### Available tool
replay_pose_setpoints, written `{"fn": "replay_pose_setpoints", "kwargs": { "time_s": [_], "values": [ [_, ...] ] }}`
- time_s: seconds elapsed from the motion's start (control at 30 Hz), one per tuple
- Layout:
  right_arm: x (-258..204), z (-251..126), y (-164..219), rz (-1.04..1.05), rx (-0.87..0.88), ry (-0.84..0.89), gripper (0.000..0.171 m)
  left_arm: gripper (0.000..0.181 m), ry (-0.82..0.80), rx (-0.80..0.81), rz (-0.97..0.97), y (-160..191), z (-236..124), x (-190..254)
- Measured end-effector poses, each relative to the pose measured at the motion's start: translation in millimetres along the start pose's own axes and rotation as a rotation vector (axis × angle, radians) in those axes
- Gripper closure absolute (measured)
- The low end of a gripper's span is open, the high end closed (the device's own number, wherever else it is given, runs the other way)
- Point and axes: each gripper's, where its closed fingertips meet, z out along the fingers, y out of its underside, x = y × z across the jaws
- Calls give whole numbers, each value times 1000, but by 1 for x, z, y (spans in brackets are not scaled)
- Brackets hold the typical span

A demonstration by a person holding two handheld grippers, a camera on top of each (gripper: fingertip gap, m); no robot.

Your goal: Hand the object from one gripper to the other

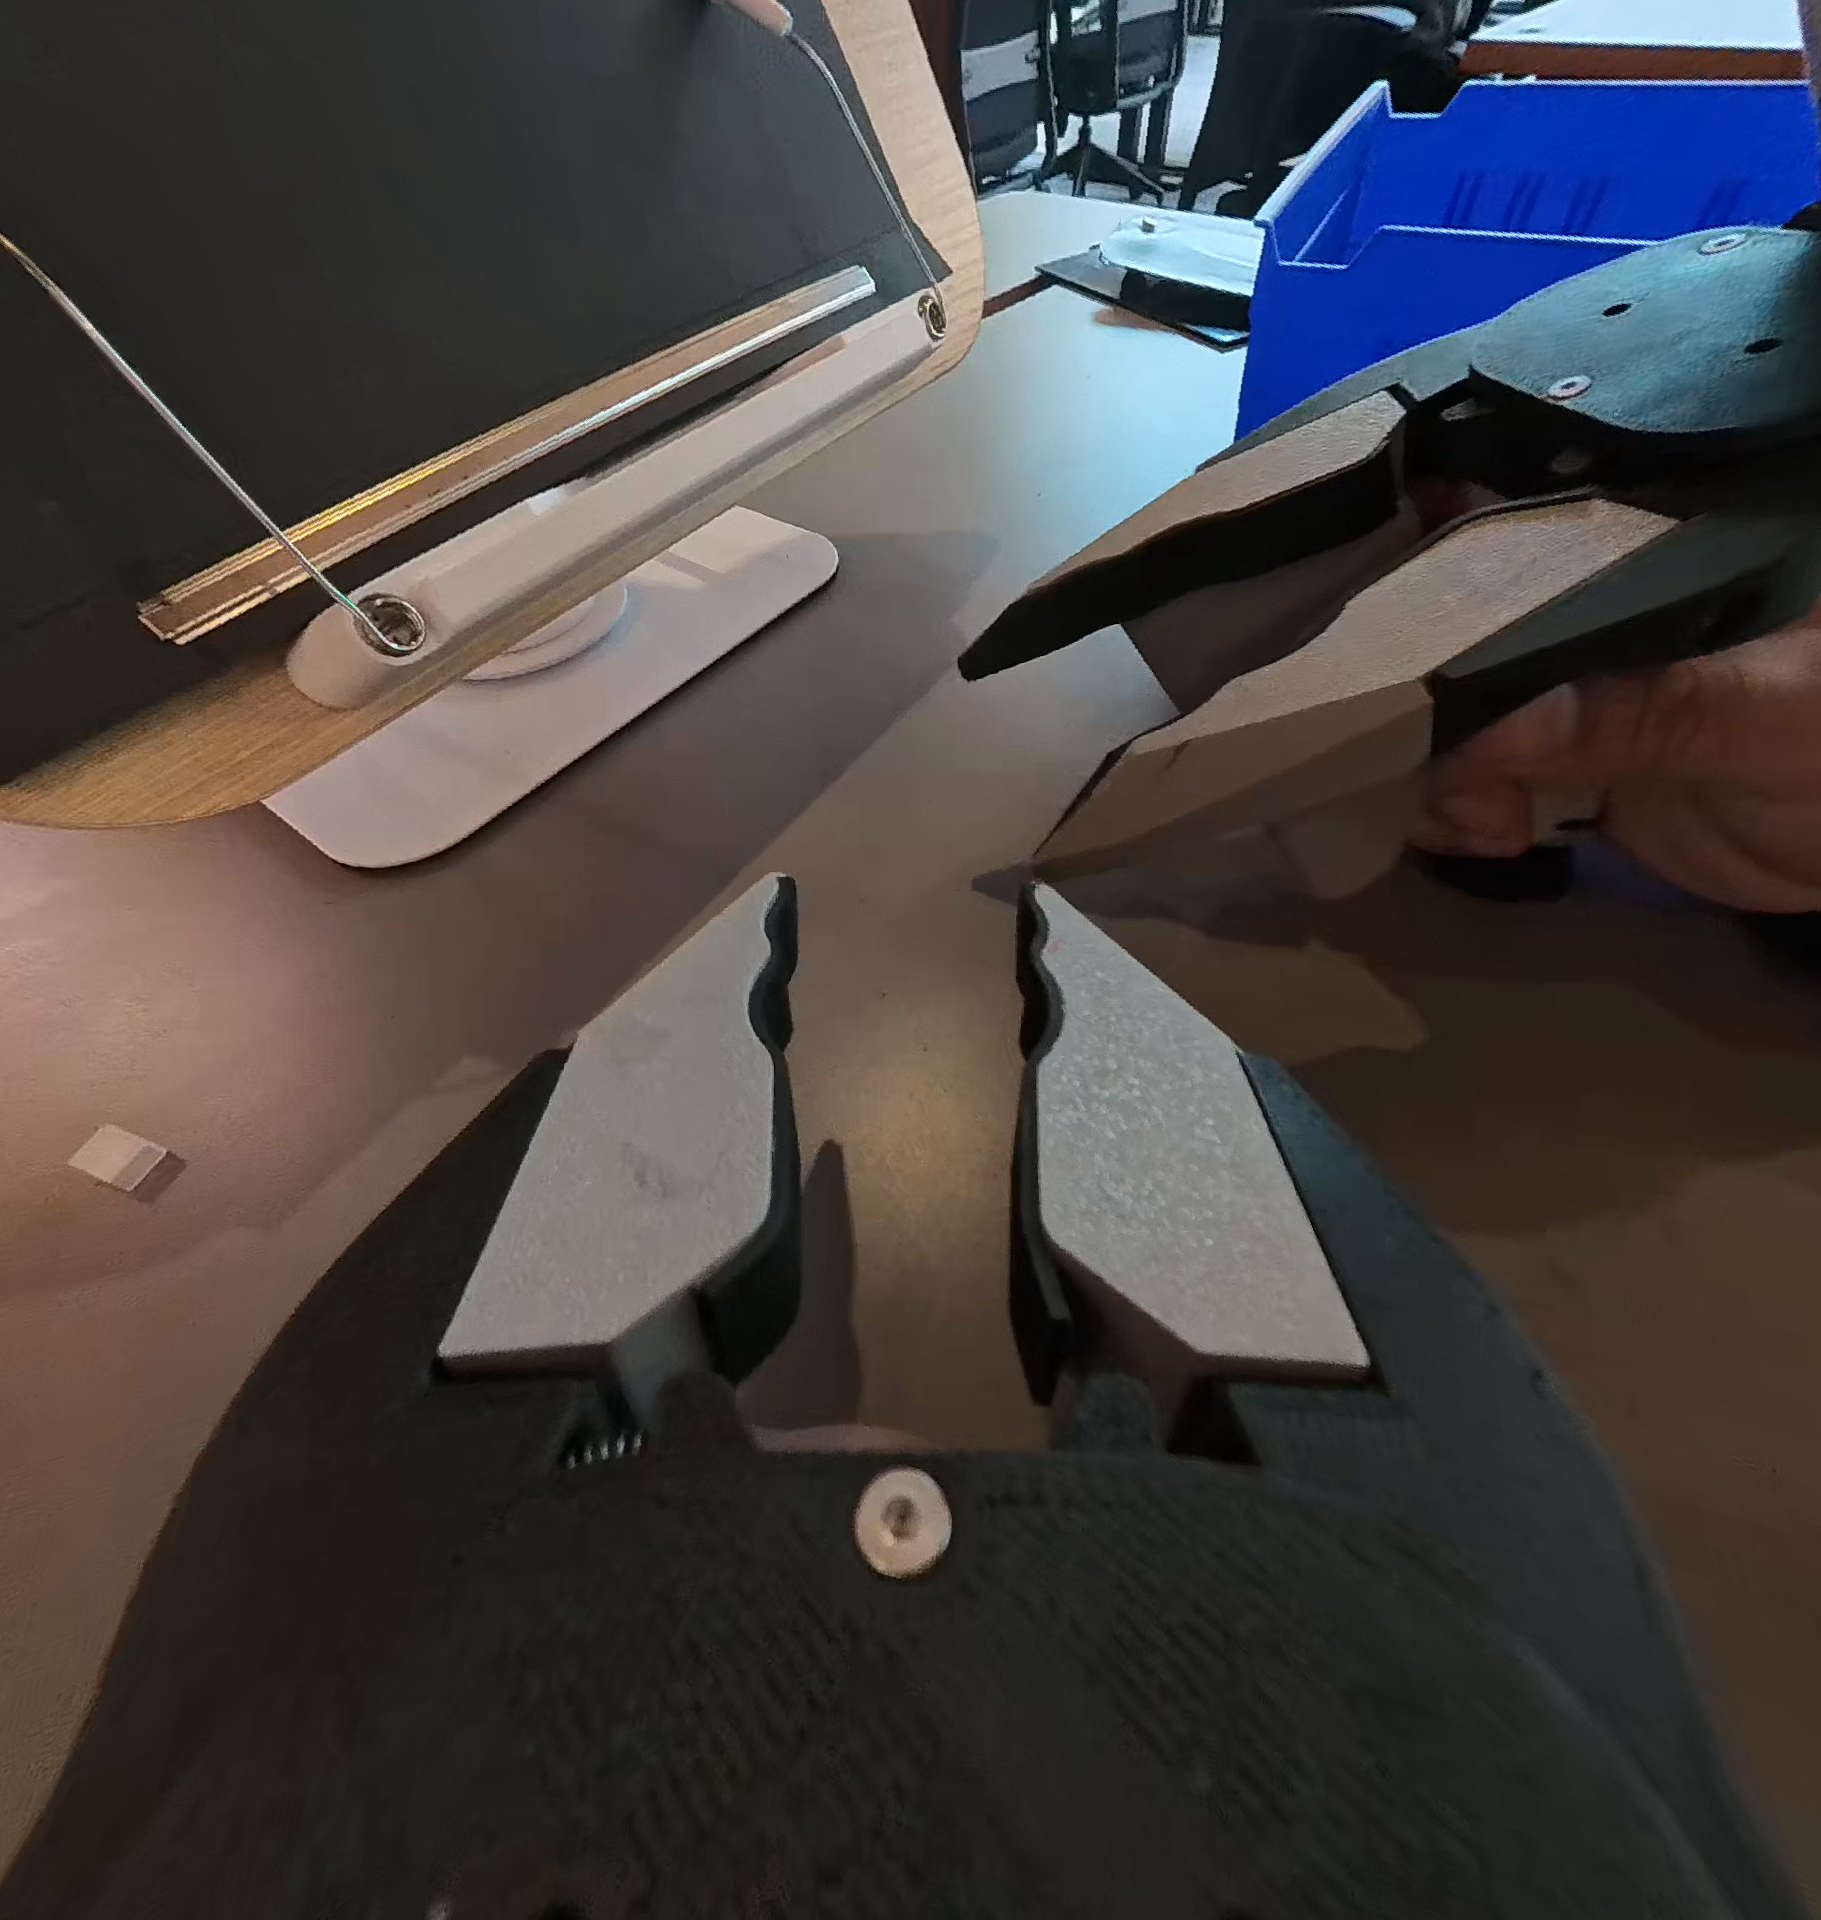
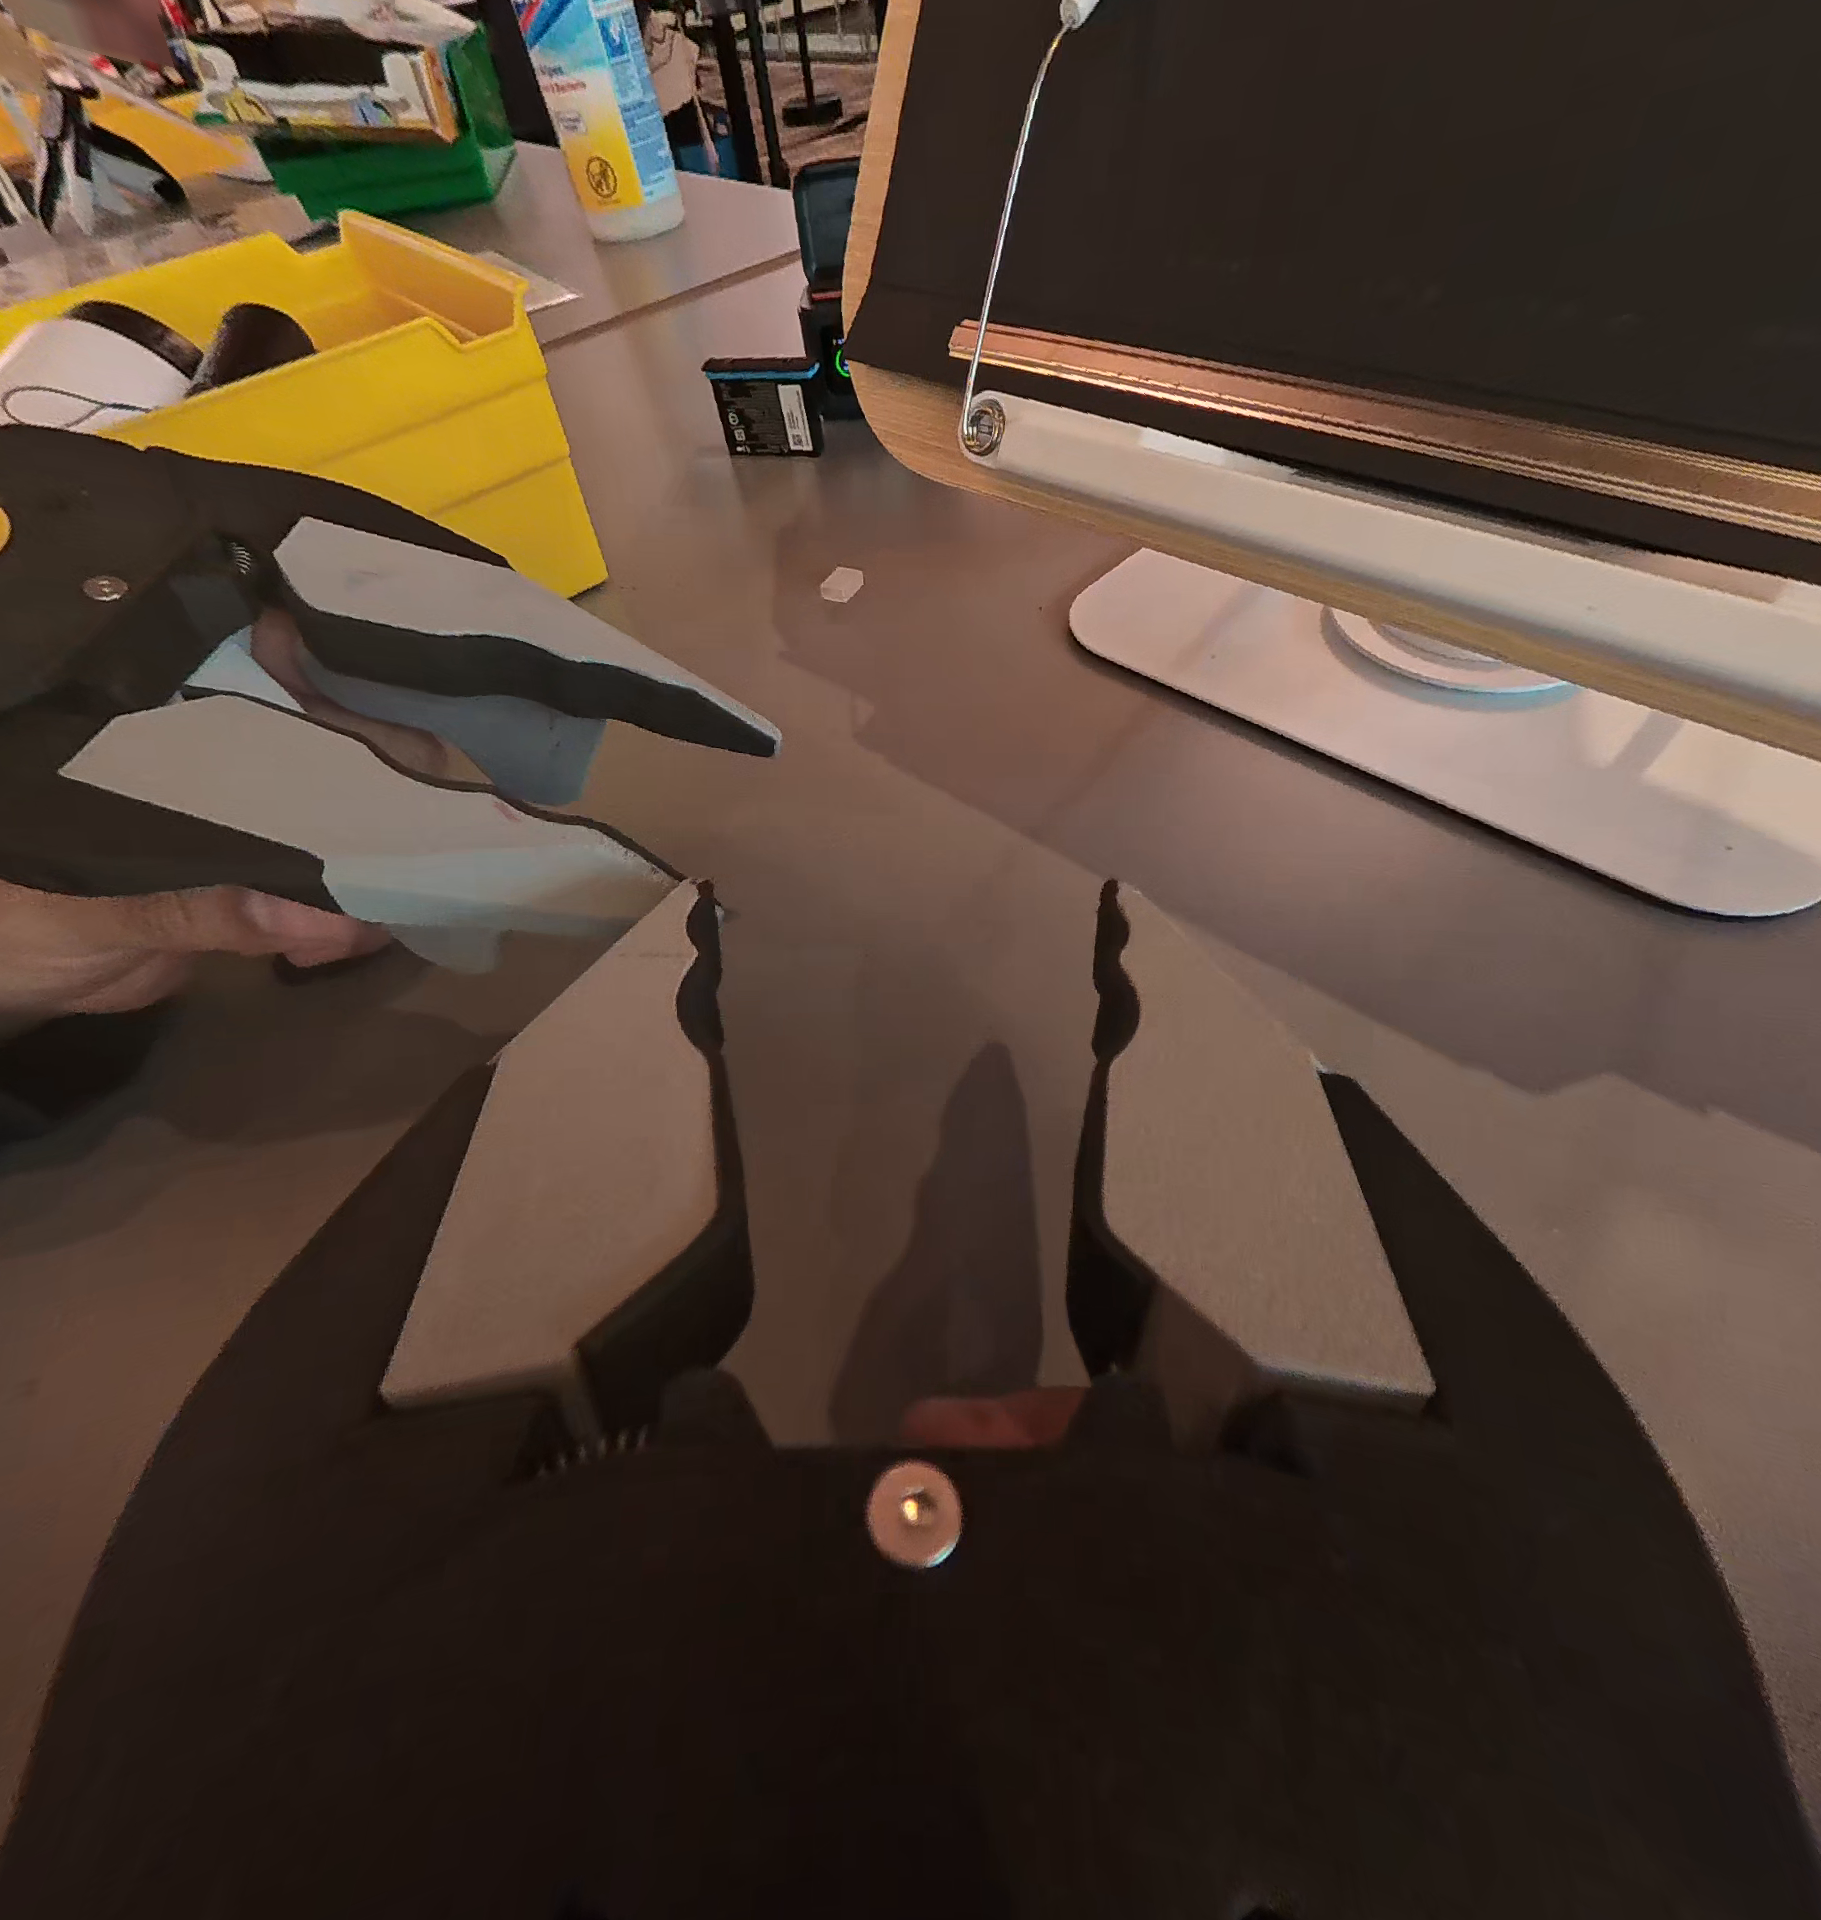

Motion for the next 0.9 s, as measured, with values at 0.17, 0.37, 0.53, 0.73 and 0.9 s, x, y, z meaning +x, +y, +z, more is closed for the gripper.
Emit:
{"fn": "replay_pose_setpoints", "kwargs": {
  "time_s": [0.17,0.37,0.53,0.73,0.9],
  "values": [
    [-2,1,1,-18,-9,1,100,144,-23,37,-3,-4,-4,-3],
    [-7,4,4,-60,-30,-1,101,148,-28,39,8,-5,-5,-2],
    [-11,4,2,-75,-23,-7,102,150,-54,61,41,-8,-6,-1],
    [-11,2,-1,-66,-3,-8,107,155,-90,86,72,-12,-8,-2],
    [-16,-1,-5,-80,21,-20,120,181,-130,137,126,-19,-12,-3]
  ]
}}
